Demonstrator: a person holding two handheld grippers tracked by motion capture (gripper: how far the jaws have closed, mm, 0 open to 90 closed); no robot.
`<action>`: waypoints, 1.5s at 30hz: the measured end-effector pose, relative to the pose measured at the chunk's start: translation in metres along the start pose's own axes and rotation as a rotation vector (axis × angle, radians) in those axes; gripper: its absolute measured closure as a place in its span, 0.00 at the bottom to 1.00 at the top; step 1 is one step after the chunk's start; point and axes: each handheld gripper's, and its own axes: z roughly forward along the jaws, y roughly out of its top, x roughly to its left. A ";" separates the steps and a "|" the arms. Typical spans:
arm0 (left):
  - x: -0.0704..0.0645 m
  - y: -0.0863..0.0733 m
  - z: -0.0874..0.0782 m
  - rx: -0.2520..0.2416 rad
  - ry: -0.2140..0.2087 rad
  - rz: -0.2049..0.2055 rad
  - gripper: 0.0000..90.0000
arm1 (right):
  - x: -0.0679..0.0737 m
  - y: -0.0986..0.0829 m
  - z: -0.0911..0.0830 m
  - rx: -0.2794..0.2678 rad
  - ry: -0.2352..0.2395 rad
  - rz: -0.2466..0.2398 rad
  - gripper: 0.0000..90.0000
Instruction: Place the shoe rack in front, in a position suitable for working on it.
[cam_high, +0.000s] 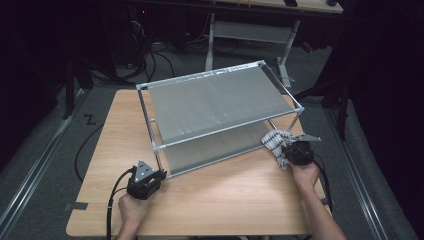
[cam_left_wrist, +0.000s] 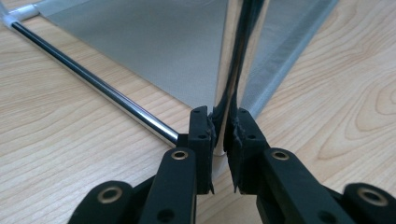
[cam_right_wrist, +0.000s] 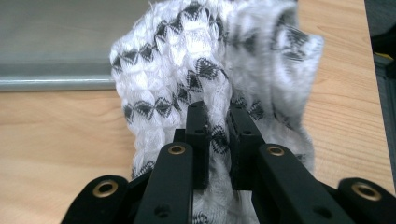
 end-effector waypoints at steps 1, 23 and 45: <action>0.000 0.000 0.000 0.000 0.003 -0.002 0.89 | 0.001 -0.002 -0.005 -0.006 0.012 -0.012 0.90; 0.010 0.002 0.001 0.004 0.061 -0.036 0.89 | 0.022 -0.055 -0.057 -0.004 0.082 -0.030 0.79; 0.014 0.002 0.000 0.003 0.078 -0.047 0.89 | -0.011 0.053 -0.054 -0.191 0.049 0.023 0.66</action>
